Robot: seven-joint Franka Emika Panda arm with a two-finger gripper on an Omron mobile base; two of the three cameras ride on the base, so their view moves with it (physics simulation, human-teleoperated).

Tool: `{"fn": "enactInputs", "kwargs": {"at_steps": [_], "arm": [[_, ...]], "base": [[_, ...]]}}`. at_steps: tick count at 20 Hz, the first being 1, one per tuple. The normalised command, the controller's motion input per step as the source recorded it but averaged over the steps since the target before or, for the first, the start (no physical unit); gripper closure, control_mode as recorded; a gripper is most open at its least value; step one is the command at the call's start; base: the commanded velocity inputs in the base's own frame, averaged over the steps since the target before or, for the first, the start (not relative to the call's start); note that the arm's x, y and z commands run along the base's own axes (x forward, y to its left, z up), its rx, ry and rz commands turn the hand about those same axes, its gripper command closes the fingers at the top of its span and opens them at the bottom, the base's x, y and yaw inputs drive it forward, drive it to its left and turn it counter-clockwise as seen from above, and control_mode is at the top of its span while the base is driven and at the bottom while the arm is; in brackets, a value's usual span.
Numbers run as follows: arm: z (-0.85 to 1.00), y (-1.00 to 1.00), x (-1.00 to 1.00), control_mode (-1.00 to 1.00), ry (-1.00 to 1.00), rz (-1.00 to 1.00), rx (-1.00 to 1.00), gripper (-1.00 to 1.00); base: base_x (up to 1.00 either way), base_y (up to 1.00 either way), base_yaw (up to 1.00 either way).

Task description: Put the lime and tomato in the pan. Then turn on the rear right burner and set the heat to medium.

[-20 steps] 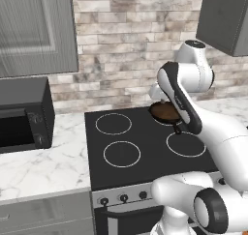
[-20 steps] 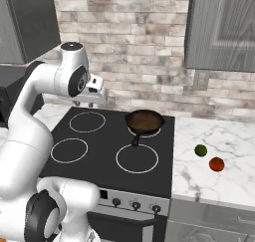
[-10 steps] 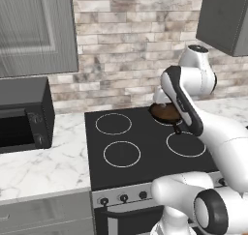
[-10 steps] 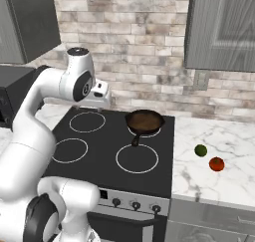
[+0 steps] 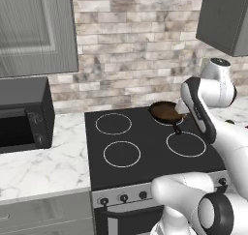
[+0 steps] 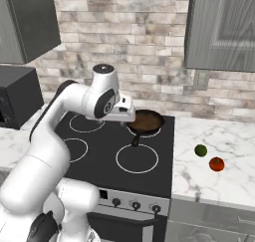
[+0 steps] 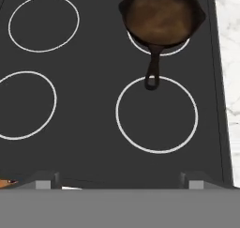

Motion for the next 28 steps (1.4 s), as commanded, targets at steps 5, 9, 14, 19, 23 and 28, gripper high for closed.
{"fn": "enactInputs", "kwargs": {"at_steps": [5,9,14,19,23,28], "arm": [[-0.07,-0.58,-0.01,-1.0,0.02,0.01,-0.01,-1.0],[0.0,-0.58,0.0,-1.0,0.0,0.03,0.0,-1.0],[0.0,-0.77,-0.01,-1.0,0.0,0.0,-0.03,-1.0],[0.0,-0.81,0.0,-1.0,0.08,0.0,-0.05,-1.0],[-0.06,-0.72,0.0,-1.0,0.09,0.0,-0.07,-1.0],[-0.2,-0.6,0.0,-1.0,0.0,-0.02,-0.07,-1.0]], "base": [[0.0,0.0,0.0],[0.0,0.0,0.0],[0.0,0.0,0.0],[0.0,0.0,0.0],[0.0,0.0,0.0],[0.0,0.0,0.0]]}}
